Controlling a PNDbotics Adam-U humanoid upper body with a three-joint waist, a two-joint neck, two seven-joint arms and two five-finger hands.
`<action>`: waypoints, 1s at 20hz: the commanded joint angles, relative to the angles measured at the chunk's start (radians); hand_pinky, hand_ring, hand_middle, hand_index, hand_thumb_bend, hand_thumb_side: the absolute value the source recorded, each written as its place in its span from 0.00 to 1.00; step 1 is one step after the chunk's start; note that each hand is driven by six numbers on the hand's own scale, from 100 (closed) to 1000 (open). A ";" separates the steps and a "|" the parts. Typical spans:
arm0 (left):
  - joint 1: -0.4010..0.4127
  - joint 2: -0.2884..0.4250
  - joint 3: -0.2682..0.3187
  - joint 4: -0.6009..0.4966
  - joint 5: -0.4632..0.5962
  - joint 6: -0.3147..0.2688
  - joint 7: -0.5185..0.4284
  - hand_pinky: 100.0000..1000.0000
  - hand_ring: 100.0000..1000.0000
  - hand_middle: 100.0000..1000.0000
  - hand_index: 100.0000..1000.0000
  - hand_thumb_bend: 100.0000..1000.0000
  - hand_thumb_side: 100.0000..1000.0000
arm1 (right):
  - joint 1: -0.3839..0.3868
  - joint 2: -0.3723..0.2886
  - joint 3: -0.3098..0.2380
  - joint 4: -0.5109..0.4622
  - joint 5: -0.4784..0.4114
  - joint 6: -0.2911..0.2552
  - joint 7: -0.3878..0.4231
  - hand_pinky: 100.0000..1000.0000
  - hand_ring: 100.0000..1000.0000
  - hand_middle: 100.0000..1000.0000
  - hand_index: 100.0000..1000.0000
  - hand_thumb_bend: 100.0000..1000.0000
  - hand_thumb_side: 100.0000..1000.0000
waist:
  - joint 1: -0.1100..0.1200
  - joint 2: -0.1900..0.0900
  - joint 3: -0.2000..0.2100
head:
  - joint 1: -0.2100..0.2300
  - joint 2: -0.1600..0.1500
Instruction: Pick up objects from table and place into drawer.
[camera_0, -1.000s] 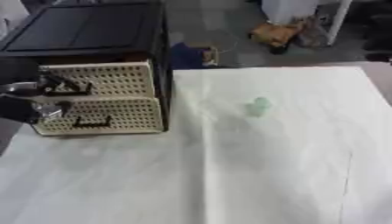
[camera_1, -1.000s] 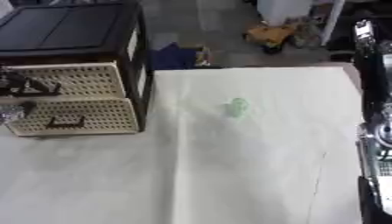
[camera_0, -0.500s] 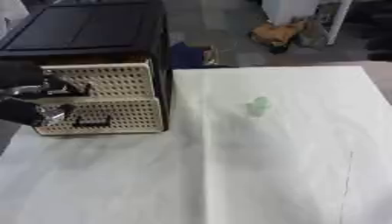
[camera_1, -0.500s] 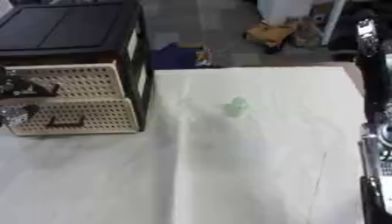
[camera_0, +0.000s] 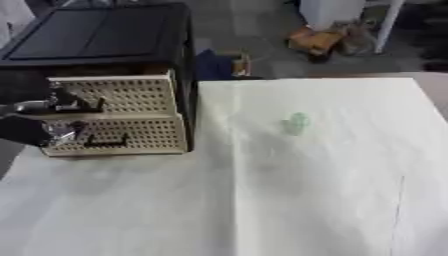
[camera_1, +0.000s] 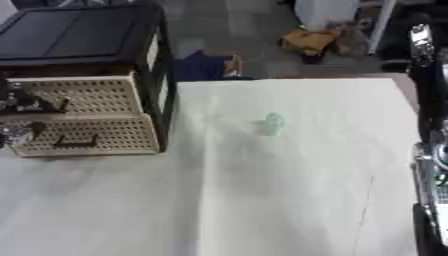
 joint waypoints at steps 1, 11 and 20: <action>-0.007 0.028 0.004 -0.012 0.009 -0.005 -0.003 0.00 0.00 0.00 0.80 0.00 1.00 | -0.009 -0.014 -0.003 -0.013 0.001 0.001 -0.003 0.64 0.64 0.48 0.79 0.00 1.00 | -0.004 -0.024 0.004 | 0.000 -0.001; 0.030 0.051 0.004 -0.066 0.045 0.003 -0.005 0.00 0.00 0.00 0.78 0.00 1.00 | -0.005 -0.007 -0.003 -0.019 0.006 0.005 -0.009 0.64 0.64 0.48 0.79 0.00 1.00 | -0.008 -0.032 0.015 | -0.006 0.006; 0.075 0.075 0.000 -0.130 0.076 0.026 0.000 0.00 0.00 0.00 0.76 0.00 1.00 | -0.005 -0.002 -0.004 -0.024 0.009 0.008 -0.015 0.64 0.64 0.48 0.79 0.00 1.00 | -0.014 -0.037 0.022 | -0.011 0.010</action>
